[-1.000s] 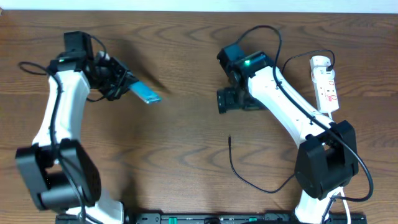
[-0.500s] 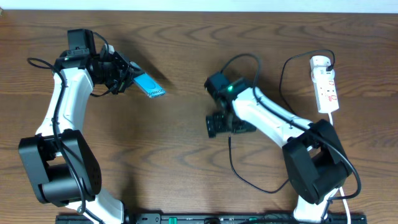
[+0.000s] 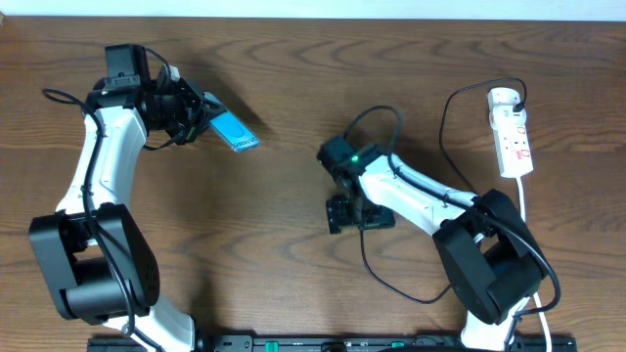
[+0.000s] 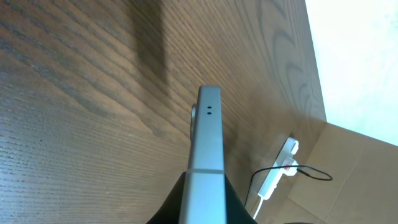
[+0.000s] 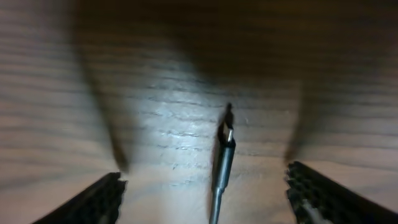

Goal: Plug charger to phone and switch on socket
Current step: 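Lower the right gripper onto the black cable's loose end and grasp it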

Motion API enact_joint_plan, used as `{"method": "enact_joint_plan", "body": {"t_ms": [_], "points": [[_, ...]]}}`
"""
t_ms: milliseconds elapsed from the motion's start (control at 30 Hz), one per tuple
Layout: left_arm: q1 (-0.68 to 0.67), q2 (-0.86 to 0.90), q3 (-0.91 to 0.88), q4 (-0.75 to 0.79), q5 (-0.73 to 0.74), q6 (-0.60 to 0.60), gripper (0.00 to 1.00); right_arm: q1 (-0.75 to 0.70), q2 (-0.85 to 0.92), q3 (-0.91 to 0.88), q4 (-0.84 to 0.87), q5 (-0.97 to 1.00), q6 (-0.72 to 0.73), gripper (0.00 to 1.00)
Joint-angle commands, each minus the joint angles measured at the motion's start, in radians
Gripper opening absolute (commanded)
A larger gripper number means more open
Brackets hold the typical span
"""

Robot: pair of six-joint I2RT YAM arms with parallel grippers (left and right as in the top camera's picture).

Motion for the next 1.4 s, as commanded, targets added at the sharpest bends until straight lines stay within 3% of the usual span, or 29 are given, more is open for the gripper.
{"method": "enact_joint_plan", "body": {"t_ms": [0,133,333,533,967,1367], "points": [[-0.004,-0.007,0.008,0.008,0.016,0.016,0.07,0.009,-0.003,-0.031,0.024,0.004,0.069,0.68],[-0.004,-0.007,0.008,0.008,0.016,0.016,0.07,0.01,-0.003,-0.063,0.079,0.008,0.121,0.57],[-0.004,-0.007,0.008,0.008,0.016,0.016,0.07,0.01,-0.003,-0.071,0.093,0.008,0.121,0.55],[-0.004,-0.007,0.008,0.008,0.016,0.016,0.07,0.011,-0.003,-0.08,0.098,0.008,0.128,0.42],[-0.004,-0.007,0.008,0.003,0.016,0.016,0.07,0.037,-0.003,-0.097,0.082,0.0,0.145,0.43],[-0.004,-0.007,0.008,0.0,0.012,0.016,0.07,0.05,-0.003,-0.097,0.077,0.004,0.158,0.39]]}}
